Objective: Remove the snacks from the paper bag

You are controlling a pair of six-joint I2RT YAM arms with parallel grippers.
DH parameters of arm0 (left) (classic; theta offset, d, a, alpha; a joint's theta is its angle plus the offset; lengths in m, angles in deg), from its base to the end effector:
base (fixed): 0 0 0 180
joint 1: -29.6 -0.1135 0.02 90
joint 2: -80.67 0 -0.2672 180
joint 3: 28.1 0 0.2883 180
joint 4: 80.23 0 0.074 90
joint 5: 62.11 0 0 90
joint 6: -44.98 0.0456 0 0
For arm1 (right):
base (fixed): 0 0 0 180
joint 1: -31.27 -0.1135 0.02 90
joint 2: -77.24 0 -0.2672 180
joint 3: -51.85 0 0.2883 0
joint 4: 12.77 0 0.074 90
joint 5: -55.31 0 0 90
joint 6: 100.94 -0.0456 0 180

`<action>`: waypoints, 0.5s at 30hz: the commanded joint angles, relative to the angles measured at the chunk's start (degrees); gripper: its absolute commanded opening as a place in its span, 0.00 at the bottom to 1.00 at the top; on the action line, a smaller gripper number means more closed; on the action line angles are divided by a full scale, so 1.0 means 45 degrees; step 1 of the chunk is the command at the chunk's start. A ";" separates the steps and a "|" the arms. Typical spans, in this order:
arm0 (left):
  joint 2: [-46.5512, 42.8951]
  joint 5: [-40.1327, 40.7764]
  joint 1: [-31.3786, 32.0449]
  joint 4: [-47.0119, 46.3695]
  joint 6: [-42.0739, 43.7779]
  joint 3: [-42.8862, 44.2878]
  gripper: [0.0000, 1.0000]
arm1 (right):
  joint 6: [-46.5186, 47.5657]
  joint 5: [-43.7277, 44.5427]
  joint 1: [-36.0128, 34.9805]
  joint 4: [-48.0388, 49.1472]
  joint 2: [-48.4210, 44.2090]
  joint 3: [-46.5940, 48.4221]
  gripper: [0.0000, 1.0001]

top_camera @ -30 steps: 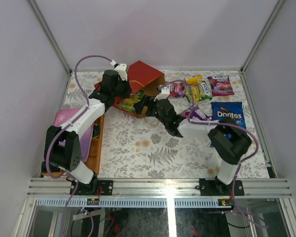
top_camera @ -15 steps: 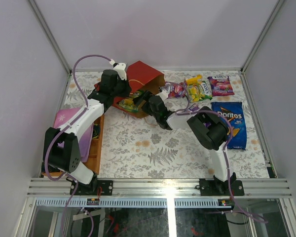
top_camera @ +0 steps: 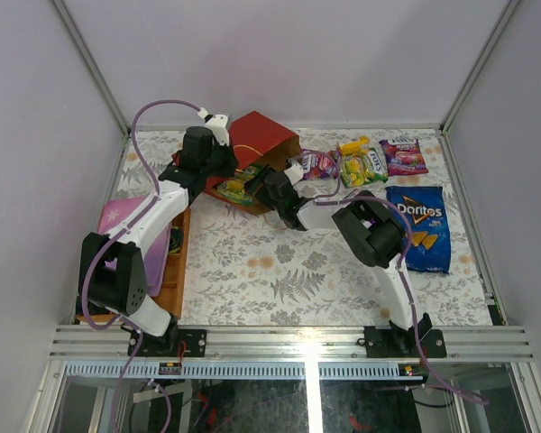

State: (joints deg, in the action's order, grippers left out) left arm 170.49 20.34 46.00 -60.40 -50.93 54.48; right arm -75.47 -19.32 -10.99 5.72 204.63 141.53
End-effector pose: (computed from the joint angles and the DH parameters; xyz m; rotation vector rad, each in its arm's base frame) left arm 0.3929 -0.1219 0.2901 0.2709 2.0420 -0.3769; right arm 0.3943 0.3419 0.1106 0.5789 1.9407 0.9875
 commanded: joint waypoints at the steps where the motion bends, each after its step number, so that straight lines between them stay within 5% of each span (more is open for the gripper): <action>1: 0.0022 -0.0074 -0.0169 -0.0425 0.0230 -0.0124 0.08 | -0.0213 -0.0115 0.0036 -0.0405 0.0336 0.0820 0.71; 11: 0.0008 -0.0156 -0.0189 -0.0427 0.0259 -0.0147 0.08 | -0.0551 -0.0851 -0.0050 -0.0618 0.0955 0.1585 0.65; 15: 0.0001 -0.0153 -0.0188 -0.0436 0.0266 -0.0173 0.08 | -0.0508 -0.1264 -0.0067 -0.0253 0.1122 0.1668 0.51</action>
State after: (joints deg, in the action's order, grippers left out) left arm 170.49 20.16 45.92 -60.40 -50.91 54.41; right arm -77.13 -22.95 -11.01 2.86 208.78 146.55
